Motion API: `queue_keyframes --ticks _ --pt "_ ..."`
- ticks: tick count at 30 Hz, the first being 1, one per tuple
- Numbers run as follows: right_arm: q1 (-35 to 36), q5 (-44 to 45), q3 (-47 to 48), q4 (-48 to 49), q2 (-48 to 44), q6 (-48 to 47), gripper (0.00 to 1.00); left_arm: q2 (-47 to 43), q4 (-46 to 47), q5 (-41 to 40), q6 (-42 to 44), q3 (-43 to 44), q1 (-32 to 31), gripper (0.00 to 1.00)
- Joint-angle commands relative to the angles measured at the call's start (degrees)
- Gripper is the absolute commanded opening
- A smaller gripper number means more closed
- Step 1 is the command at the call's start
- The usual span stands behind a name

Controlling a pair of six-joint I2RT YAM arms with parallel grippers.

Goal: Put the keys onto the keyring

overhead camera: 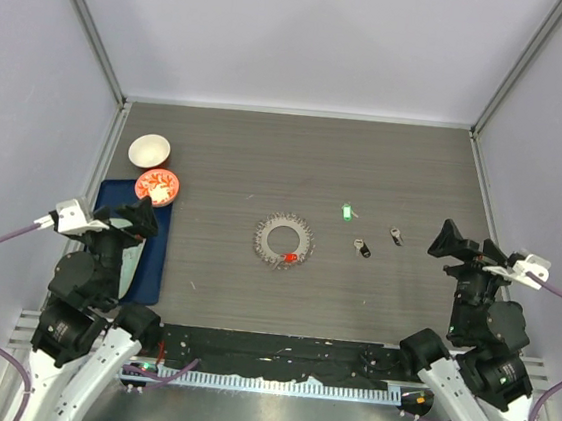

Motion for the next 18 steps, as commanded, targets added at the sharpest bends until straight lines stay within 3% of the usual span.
queue_keyframes --ticks 1,18 --pt "0.2 -1.3 -0.6 3.1 -2.1 -0.6 0.97 2.3 2.4 2.1 0.9 0.3 1.0 1.00" --pt "0.2 -3.4 -0.8 3.9 -1.7 -0.6 0.97 5.2 3.4 7.6 0.6 0.1 4.9 1.00"
